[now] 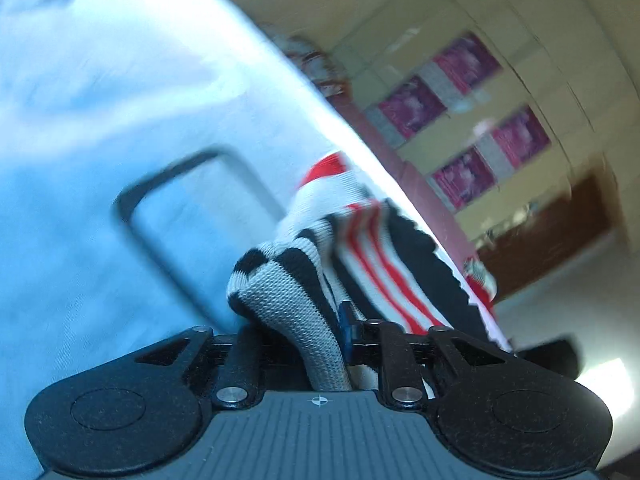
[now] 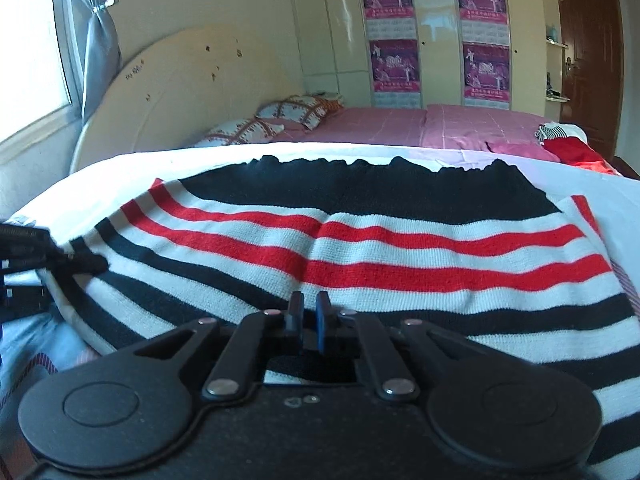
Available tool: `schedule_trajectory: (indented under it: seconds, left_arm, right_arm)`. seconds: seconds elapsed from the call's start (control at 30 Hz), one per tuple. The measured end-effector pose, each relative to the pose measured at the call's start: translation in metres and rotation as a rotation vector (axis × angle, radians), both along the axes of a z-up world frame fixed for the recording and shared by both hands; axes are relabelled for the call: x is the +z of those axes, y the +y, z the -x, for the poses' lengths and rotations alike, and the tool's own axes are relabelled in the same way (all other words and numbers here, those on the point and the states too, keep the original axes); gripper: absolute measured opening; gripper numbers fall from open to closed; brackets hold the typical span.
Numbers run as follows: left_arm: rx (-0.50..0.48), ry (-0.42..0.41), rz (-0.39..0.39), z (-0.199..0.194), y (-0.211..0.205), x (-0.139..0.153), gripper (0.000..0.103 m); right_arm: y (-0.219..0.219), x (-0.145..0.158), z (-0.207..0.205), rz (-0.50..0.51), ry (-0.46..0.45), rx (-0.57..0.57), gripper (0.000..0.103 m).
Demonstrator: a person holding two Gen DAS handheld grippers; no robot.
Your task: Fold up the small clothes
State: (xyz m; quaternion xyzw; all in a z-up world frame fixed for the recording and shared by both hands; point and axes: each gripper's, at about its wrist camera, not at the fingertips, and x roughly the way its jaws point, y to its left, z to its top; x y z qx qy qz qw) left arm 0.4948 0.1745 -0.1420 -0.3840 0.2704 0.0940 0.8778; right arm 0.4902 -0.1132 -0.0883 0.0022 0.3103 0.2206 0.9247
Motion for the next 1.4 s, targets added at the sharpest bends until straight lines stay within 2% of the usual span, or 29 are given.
schedule_trajectory:
  seconds: [0.1, 0.23, 0.33, 0.43, 0.47, 0.5, 0.53, 0.57, 0.6, 0.63, 0.7, 0.77, 0.87, 0.9, 1.03, 1.17, 1.23, 1.3, 1.33, 1.37, 1.4]
  left_arm:
    - [-0.093, -0.118, -0.156, -0.009, -0.026, 0.05, 0.014]
    - [-0.311, -0.211, -0.368, -0.027, -0.098, 0.107, 0.014]
    - [-0.476, -0.232, -0.461, -0.041, -0.16, 0.117, 0.014]
    - [-0.661, -0.187, -0.512, -0.057, -0.226, 0.101, 0.015]
    - [-0.743, -0.143, -0.516, -0.065, -0.248, 0.088, 0.016]
    - [-0.824, -0.086, -0.522, -0.069, -0.27, 0.075, 0.02]
    - [-0.867, -0.05, -0.564, -0.068, -0.29, 0.065, 0.032]
    - [-0.867, -0.082, -0.641, -0.057, -0.304, 0.067, 0.045]
    - [-0.88, -0.137, -0.663, -0.045, -0.311, 0.075, 0.051]
    - [-0.884, -0.183, -0.635, -0.035, -0.307, 0.083, 0.058]
    - [-0.832, -0.19, -0.584, -0.021, -0.291, 0.098, 0.058]
    - [-0.741, -0.217, -0.592, -0.003, -0.262, 0.108, 0.058]
    - [-0.583, -0.199, -0.588, 0.023, -0.212, 0.106, 0.058]
    - [-0.557, -0.19, -0.578, 0.026, -0.195, 0.1, 0.058]
    - [-0.539, -0.147, -0.557, 0.044, -0.161, 0.074, 0.058]
    - [-0.535, -0.132, -0.552, 0.035, -0.163, 0.051, 0.058]
    - [-0.508, -0.092, -0.544, 0.022, -0.165, 0.037, 0.058]
    - [-0.466, -0.061, -0.544, 0.011, -0.165, 0.025, 0.059]
    - [-0.448, -0.051, -0.528, 0.008, -0.162, 0.02, 0.059]
    - [-0.428, -0.044, -0.496, 0.006, -0.158, 0.017, 0.06]
    - [-0.419, -0.043, -0.483, 0.008, -0.156, 0.016, 0.06]
  right_arm:
    - [-0.008, -0.001, -0.002, -0.062, 0.029, -0.008, 0.003]
    - [-0.036, 0.001, -0.009, -0.24, 0.123, -0.046, 0.002]
    - [-0.098, 0.008, 0.001, -0.442, 0.153, -0.216, 0.021]
    - [-0.17, 0.013, 0.021, -0.577, 0.137, -0.373, 0.03]
    - [-0.191, 0.014, 0.028, -0.621, 0.139, -0.406, 0.044]
    - [-0.21, 0.015, 0.033, -0.654, 0.146, -0.439, 0.067]
    - [-0.227, 0.017, 0.04, -0.687, 0.145, -0.477, 0.074]
    - [-0.241, 0.019, 0.046, -0.722, 0.139, -0.504, 0.075]
    - [-0.252, 0.022, 0.051, -0.757, 0.138, -0.508, 0.075]
    - [-0.259, 0.024, 0.055, -0.782, 0.142, -0.496, 0.075]
    - [-0.265, 0.029, 0.058, -0.823, 0.155, -0.46, 0.075]
    - [-0.259, 0.033, 0.057, -0.844, 0.178, -0.399, 0.075]
    - [-0.235, 0.032, 0.048, -0.82, 0.263, -0.313, 0.075]
    - [-0.226, 0.03, 0.046, -0.809, 0.29, -0.295, 0.075]
    - [-0.203, 0.019, 0.04, -0.784, 0.38, -0.291, 0.075]
    - [-0.183, 0.016, 0.028, -0.773, 0.356, -0.272, 0.073]
    - [-0.167, 0.018, 0.014, -0.709, 0.338, -0.266, 0.071]
    - [-0.148, 0.024, 0.006, -0.6, 0.305, -0.267, 0.051]
    - [-0.138, 0.029, 0.005, -0.521, 0.283, -0.265, 0.022]
    - [-0.128, 0.036, 0.005, -0.435, 0.259, -0.258, 0.019]
    - [-0.121, 0.045, 0.008, -0.392, 0.213, -0.238, 0.018]
